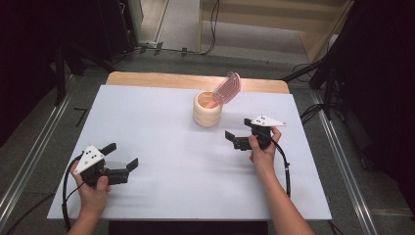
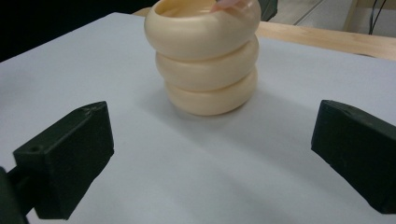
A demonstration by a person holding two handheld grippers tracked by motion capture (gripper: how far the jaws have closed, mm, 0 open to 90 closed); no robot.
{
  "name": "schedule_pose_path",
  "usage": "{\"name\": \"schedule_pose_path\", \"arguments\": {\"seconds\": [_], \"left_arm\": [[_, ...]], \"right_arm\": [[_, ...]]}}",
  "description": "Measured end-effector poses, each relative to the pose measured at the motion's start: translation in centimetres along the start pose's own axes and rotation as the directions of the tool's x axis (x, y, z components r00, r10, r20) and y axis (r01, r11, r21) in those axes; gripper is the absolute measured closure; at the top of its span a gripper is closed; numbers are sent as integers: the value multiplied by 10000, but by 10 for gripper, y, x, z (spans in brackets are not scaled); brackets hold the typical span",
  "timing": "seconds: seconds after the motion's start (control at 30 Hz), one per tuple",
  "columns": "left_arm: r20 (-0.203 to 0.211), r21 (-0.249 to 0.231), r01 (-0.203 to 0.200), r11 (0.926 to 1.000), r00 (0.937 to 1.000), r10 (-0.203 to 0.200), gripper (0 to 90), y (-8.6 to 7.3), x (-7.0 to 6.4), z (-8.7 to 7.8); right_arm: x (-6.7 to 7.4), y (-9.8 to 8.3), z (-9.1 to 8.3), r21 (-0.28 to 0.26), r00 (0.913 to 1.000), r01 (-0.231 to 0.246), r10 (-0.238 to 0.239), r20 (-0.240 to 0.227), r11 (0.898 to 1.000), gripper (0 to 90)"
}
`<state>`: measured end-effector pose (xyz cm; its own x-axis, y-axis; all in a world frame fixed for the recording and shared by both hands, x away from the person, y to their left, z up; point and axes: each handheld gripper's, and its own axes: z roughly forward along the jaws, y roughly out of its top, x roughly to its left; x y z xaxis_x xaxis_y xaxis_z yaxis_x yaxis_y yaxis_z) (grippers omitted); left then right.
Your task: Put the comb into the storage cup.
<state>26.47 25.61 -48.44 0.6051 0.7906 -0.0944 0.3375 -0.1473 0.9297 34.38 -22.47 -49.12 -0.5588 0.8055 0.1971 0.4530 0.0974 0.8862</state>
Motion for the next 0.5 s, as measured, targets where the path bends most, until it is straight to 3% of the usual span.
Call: {"name": "schedule_pose_path", "arguments": {"seconds": [0.3, 0.5], "left_arm": [[-25, -2, -26, 10000, 10000, 26, 9, 0, 0, 0], [-21, 3, -21, 10000, 10000, 21, 9, 0, 0, 0]], "right_arm": [[-4, -16, -10, -101, 9998, -216, 216, -11, 9997, 0], [-1, -27, -18, 17, 10000, 59, -59, -21, 10000, 0]]}}
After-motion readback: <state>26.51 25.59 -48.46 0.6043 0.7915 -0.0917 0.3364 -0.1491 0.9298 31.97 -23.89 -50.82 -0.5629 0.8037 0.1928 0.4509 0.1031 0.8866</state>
